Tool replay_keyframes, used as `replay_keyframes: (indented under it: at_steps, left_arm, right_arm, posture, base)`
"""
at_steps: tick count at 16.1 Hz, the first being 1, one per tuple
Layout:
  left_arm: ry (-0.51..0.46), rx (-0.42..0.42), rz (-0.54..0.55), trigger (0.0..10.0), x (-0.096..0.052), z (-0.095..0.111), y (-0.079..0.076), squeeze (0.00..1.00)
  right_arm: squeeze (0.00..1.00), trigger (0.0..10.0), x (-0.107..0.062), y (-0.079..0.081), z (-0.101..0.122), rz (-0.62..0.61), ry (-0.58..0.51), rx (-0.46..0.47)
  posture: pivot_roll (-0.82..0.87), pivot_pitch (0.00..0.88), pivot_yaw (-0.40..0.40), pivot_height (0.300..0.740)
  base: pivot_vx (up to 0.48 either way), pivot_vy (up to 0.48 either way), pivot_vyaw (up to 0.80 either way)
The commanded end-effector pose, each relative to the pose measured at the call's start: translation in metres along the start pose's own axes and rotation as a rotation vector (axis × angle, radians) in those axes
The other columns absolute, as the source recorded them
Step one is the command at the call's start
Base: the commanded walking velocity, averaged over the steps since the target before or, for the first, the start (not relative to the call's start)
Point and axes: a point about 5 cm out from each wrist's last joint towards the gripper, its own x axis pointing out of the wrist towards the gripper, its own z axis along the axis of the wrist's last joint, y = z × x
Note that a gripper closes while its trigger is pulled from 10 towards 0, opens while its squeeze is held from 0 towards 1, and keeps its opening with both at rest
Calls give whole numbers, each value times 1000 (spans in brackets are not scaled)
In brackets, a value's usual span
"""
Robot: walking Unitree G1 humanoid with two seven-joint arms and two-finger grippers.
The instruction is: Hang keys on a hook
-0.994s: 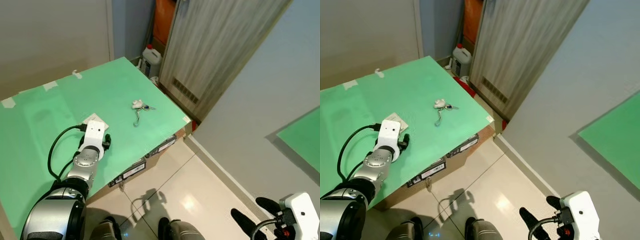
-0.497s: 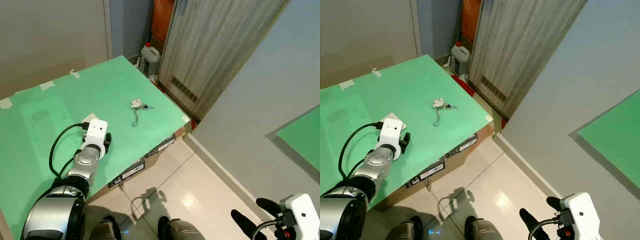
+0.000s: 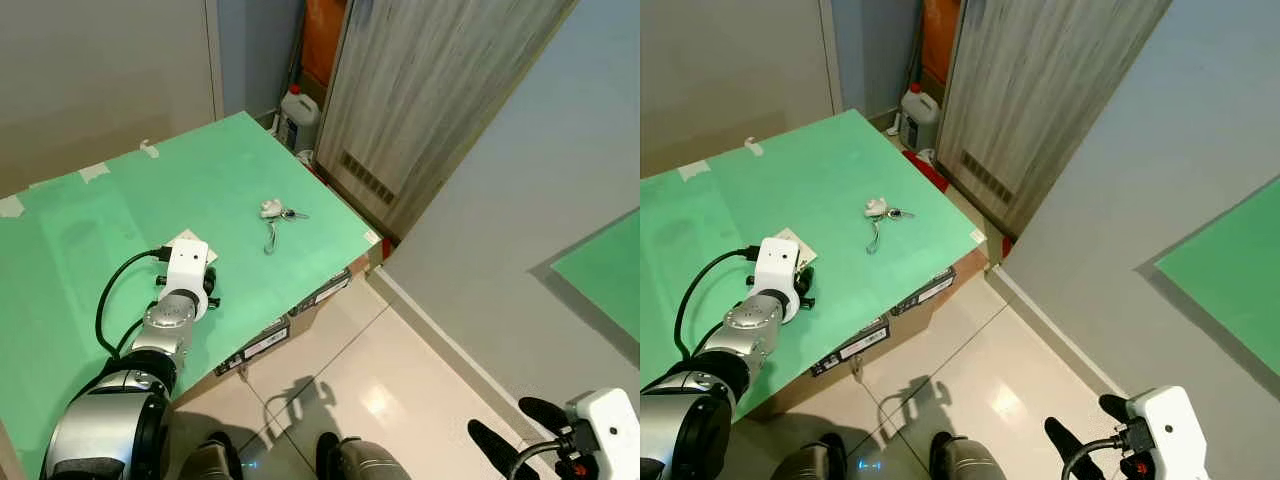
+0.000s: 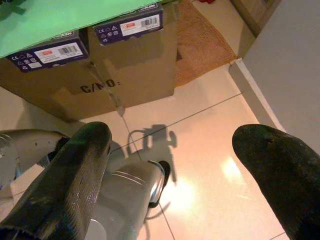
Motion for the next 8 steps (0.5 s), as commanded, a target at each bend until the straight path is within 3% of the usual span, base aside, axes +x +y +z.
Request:
replay_keyframes:
  at_steps: [1,5,8]
  left_arm:
    - [45,-16,-12,0,-1,-10,-4,0]
    - [-70,-11,2,0,-1,4,-3,0]
    - [-133,-36,-77,0,-2,10,-13,0]
  right_arm:
    - [0,10000,-4,-2,0,-18,7,1]
    - [0,10000,26,1,5,5,-67,14]
    - [0,10000,50,2,12,36,-122,19]
  posture:
    - [-395,205,-149,740]
    - [-323,160,-101,740]
    - [-258,119,-88,740]
  base:
    - [0,0,0]
    - [0,0,0]
    - [0,0,0]
